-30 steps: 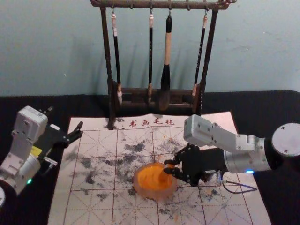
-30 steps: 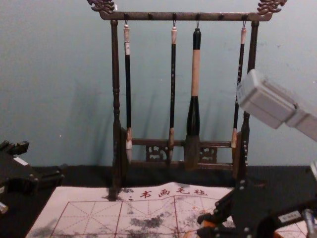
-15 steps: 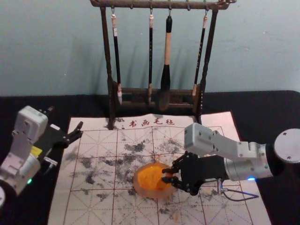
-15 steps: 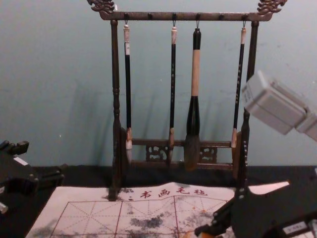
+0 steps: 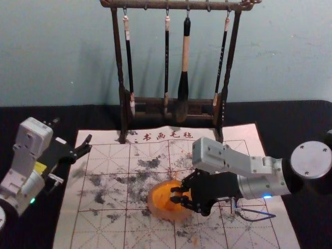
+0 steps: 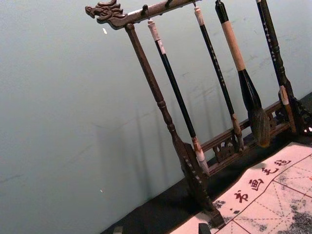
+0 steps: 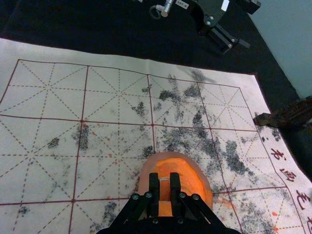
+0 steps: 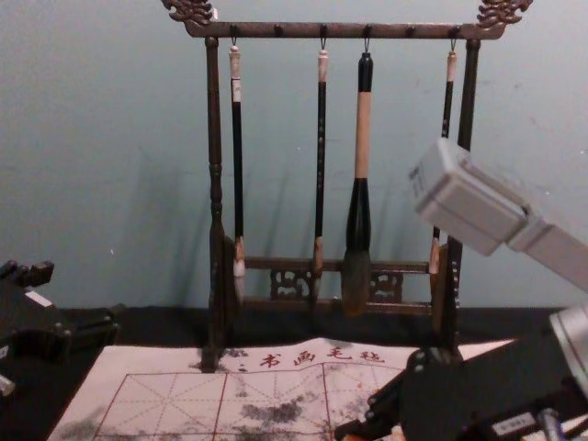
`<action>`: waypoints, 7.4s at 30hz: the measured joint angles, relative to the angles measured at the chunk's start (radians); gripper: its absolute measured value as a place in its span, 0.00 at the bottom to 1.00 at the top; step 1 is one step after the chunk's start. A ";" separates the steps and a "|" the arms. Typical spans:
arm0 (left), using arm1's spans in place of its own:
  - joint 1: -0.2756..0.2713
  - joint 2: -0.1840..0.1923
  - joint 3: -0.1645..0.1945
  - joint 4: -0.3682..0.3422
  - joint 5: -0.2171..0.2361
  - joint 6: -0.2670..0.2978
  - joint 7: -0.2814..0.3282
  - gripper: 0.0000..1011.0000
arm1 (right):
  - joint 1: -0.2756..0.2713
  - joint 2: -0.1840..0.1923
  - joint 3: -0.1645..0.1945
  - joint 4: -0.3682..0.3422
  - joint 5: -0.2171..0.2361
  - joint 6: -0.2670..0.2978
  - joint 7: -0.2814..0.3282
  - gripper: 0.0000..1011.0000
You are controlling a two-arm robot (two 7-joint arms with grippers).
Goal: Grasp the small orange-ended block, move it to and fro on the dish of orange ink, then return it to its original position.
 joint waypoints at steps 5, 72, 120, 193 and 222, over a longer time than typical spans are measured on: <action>0.000 0.000 0.000 0.000 0.000 0.000 0.000 0.99 | 0.011 -0.013 -0.004 0.018 -0.007 0.001 -0.003 0.11; 0.000 0.000 0.000 0.000 0.000 0.000 0.000 0.99 | -0.052 0.085 0.087 -0.070 0.036 -0.006 -0.046 0.11; 0.000 0.000 0.000 0.000 0.000 0.000 0.000 0.99 | -0.215 0.263 0.263 -0.172 0.082 0.010 -0.088 0.11; 0.000 0.000 0.000 0.000 0.000 0.000 0.000 0.99 | -0.129 0.170 0.176 -0.042 0.025 0.064 -0.057 0.11; 0.000 0.000 0.000 0.000 0.000 0.000 0.000 0.99 | -0.130 0.172 0.177 -0.044 0.023 0.064 -0.057 0.41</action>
